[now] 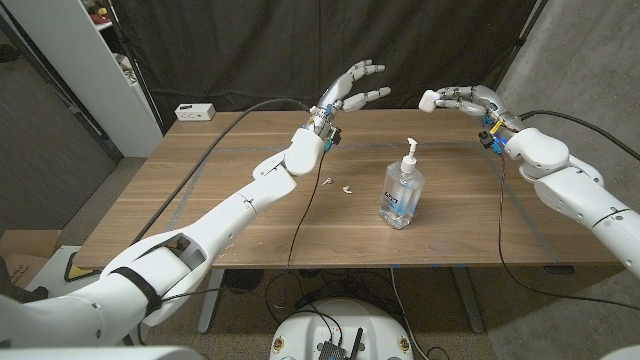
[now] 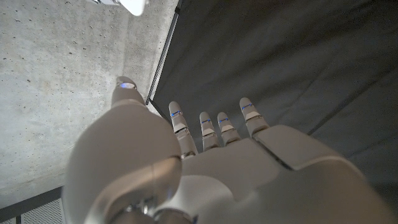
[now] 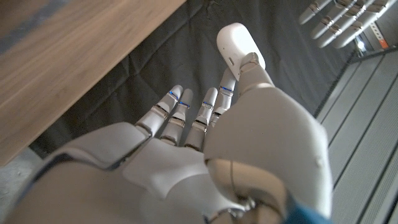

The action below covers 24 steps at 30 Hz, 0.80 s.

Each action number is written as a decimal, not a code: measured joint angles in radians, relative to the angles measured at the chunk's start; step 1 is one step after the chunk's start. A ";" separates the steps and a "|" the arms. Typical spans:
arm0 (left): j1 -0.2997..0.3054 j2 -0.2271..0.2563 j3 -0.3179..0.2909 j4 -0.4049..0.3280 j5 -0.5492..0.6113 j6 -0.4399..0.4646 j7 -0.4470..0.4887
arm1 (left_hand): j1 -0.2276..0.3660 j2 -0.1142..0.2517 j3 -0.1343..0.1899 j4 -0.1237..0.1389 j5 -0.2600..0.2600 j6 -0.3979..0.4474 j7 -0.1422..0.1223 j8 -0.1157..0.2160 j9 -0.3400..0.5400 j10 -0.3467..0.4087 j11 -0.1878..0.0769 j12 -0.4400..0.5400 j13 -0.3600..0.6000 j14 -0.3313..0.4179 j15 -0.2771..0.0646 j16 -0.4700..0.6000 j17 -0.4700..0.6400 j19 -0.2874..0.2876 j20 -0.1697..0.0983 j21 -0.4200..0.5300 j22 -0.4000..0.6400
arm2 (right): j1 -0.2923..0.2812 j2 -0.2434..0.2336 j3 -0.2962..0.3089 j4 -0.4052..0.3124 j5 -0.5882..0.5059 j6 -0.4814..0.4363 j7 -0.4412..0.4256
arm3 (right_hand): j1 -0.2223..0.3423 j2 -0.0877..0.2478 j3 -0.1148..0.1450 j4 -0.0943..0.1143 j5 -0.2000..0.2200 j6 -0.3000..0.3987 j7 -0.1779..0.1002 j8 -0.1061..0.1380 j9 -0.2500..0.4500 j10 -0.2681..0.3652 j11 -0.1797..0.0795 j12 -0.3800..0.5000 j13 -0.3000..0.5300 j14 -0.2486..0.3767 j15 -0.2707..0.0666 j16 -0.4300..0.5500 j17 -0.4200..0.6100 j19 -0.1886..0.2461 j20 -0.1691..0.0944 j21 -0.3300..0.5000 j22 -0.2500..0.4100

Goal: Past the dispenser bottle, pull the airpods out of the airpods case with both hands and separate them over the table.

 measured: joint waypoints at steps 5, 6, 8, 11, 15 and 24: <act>0.000 0.007 -0.003 -0.011 0.008 0.009 0.004 | 0.000 0.000 -0.008 0.000 -0.008 -0.001 -0.002 0.000 0.000 0.000 0.000 -0.004 0.000 -0.004 -0.003 0.000 0.000 -0.004 -0.004 -0.004 -0.002 | -0.023 -0.043 0.009 -0.027 -0.007 -0.057 -0.002 | 0.000 0.000 0.000 0.000 0.000 0.000 0.000 -0.002 0.000 -0.005 0.005 -0.011 -0.004 -0.011 0.000 -0.008 -0.013 -0.009 0.001 -0.003 0.000; 0.000 0.010 -0.004 -0.014 0.011 0.013 0.006 | 0.000 0.000 -0.008 0.000 -0.008 -0.001 -0.002 0.000 0.000 0.000 0.000 -0.004 0.000 -0.004 -0.003 0.000 0.000 -0.004 -0.004 -0.007 -0.003 | -0.033 -0.059 0.011 -0.037 -0.010 -0.073 -0.002 | 0.000 0.000 0.000 0.000 0.000 0.000 0.000 -0.002 0.000 -0.009 0.009 -0.014 -0.004 -0.011 0.000 -0.008 -0.014 -0.010 0.001 -0.003 0.000; 0.000 0.012 -0.006 -0.018 0.013 0.018 0.008 | 0.000 0.000 -0.008 0.000 -0.008 -0.001 -0.002 0.000 0.000 0.000 0.000 -0.004 0.000 -0.004 -0.003 0.000 0.000 -0.004 -0.004 -0.008 -0.003 | -0.041 -0.075 0.013 -0.045 -0.012 -0.092 -0.002 | 0.000 0.000 0.000 0.000 0.000 0.000 0.000 -0.002 0.000 -0.010 0.010 -0.017 -0.005 -0.017 0.001 -0.009 -0.018 -0.014 0.005 -0.009 0.000; 0.003 0.019 -0.009 -0.030 0.018 0.030 0.012 | -0.008 0.002 -0.011 0.003 -0.008 -0.001 -0.002 0.000 0.000 0.000 0.000 -0.004 0.000 -0.004 -0.003 0.000 0.000 -0.004 -0.004 -0.008 -0.003 | -0.057 -0.112 0.016 -0.067 -0.015 -0.134 0.003 | 0.001 -0.001 0.000 0.000 0.000 0.000 0.000 -0.002 0.000 -0.019 0.009 -0.022 -0.008 -0.036 0.001 -0.017 -0.023 -0.018 0.003 -0.011 0.000; 0.009 0.027 -0.013 -0.042 0.022 0.044 0.016 | -0.014 0.003 -0.011 0.003 -0.008 -0.001 -0.002 0.000 0.000 0.000 0.000 -0.004 0.000 -0.008 -0.007 0.000 0.000 -0.004 -0.004 -0.008 -0.002 | -0.064 -0.147 0.015 -0.083 -0.016 -0.183 0.028 | 0.001 -0.002 0.000 0.000 -0.002 0.000 0.000 0.002 0.000 -0.036 0.014 -0.039 -0.014 -0.080 0.001 -0.031 -0.041 -0.029 0.007 -0.017 -0.005; 0.017 0.043 -0.022 -0.065 0.028 0.076 0.020 | -0.027 0.005 -0.018 0.011 -0.015 -0.001 -0.002 0.000 0.001 -0.004 0.003 -0.011 0.000 -0.015 -0.003 0.000 -0.005 -0.015 -0.004 -0.008 -0.002 | -0.047 -0.225 -0.030 -0.110 -0.026 -0.286 0.112 | -0.001 -0.004 0.000 0.000 0.000 0.000 0.000 0.002 0.000 -0.078 0.025 -0.074 -0.028 -0.134 0.005 -0.040 -0.082 -0.044 0.010 -0.026 -0.005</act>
